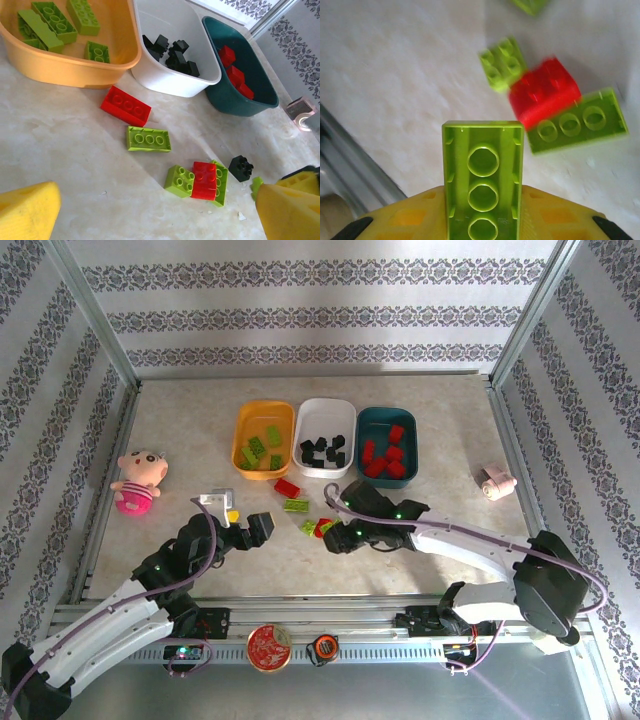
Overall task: Sort the legos into containers by color
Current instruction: Pick up the lego from the bottom-center of the table, then place the lego in the container.
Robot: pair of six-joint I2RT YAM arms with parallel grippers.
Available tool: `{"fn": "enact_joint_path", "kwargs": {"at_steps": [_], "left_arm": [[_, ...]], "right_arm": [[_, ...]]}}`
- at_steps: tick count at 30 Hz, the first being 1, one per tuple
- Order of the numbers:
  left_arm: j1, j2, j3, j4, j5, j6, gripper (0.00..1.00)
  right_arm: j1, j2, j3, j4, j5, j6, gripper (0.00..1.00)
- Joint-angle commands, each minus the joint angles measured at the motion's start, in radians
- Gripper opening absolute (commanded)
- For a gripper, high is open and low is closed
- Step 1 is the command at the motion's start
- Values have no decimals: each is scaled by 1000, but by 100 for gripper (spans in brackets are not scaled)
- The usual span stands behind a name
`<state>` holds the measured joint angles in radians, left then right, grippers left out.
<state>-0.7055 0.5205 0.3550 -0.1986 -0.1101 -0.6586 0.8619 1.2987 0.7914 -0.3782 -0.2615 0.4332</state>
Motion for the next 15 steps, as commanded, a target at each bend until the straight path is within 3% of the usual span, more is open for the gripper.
{"fn": "enact_joint_path", "kwargs": {"at_steps": [1, 10, 15], "left_arm": [[12, -22, 43, -49, -34, 24, 100], [12, -72, 41, -91, -46, 20, 100], [12, -82, 44, -104, -32, 28, 100]], "right_arm": [[-1, 61, 135, 18, -50, -47, 34], [-63, 373, 479, 39, -98, -86, 34], [-103, 591, 724, 30, -60, -59, 34]]}}
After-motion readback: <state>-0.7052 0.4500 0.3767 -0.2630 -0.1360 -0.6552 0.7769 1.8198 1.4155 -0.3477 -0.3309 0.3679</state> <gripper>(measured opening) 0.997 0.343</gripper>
